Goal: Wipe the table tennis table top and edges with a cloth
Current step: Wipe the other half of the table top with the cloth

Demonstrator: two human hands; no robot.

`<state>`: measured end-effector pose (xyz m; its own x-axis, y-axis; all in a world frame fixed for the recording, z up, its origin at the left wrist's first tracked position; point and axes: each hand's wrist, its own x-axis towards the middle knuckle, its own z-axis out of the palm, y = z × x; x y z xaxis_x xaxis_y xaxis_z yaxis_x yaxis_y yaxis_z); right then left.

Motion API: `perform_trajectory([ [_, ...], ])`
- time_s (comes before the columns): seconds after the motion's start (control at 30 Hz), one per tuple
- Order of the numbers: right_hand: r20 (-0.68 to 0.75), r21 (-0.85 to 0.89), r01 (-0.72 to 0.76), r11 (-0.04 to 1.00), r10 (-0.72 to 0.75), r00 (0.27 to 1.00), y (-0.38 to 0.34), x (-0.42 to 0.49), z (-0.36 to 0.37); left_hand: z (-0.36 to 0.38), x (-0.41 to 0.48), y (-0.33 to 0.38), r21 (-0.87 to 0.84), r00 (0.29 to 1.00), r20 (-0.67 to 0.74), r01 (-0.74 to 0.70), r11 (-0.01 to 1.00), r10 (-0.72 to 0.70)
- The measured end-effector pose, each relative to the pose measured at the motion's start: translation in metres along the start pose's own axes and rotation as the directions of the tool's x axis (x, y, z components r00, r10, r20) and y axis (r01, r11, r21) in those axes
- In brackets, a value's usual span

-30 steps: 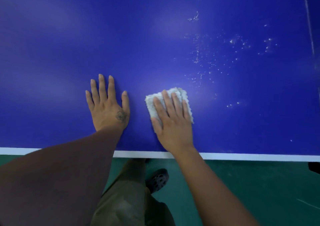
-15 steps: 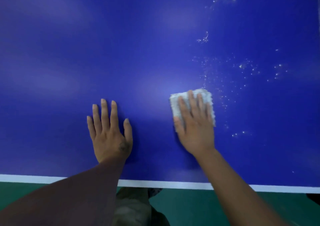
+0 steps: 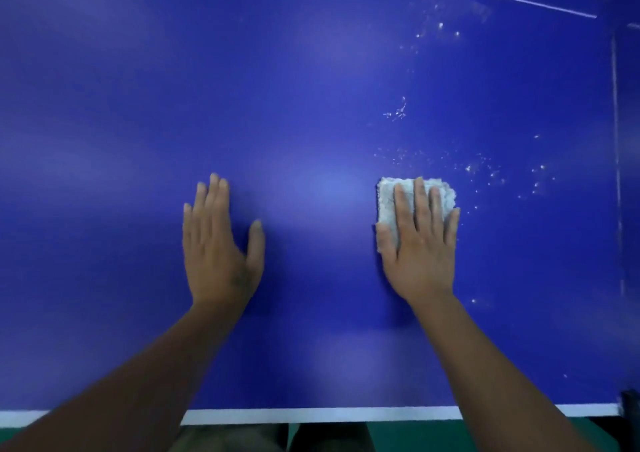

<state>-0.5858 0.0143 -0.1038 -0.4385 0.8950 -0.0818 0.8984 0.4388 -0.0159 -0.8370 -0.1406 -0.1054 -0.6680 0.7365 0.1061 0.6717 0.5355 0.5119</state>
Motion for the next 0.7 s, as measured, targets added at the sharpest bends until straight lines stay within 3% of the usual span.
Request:
perform_trajectory([
  [0.2, -0.042, 0.072, 0.12, 0.99, -0.118, 0.992, -0.065, 0.028, 0.003, 0.045, 0.116, 0.044, 0.14, 0.998, 0.061, -0.004, 0.99, -0.005],
  [0.33, -0.102, 0.12, 0.187, 0.975, -0.176, 0.979, -0.099, 0.067, 0.005, 0.054, 0.139, 0.036, 0.262, 0.998, 0.03, -0.061, 0.963, 0.055],
  [0.43, -0.075, 0.097, 0.123, 0.988, -0.116, 0.99, -0.076, 0.098, 0.002, 0.057, 0.138, 0.035, 0.292, 0.998, 0.003, -0.064, 0.954, 0.067],
  [0.6, 0.05, 0.093, -0.11, 0.99, 0.105, 0.993, -0.009, 0.128, -0.008, 0.056, 0.141, 0.04, 0.308, 0.999, 0.024, -0.035, 0.951, 0.03],
  [0.7, 0.042, 0.055, -0.12, 0.991, 0.118, 0.992, -0.012, 0.129, -0.01, 0.057, 0.141, 0.04, 0.311, 0.999, 0.004, -0.031, 0.95, 0.032],
])
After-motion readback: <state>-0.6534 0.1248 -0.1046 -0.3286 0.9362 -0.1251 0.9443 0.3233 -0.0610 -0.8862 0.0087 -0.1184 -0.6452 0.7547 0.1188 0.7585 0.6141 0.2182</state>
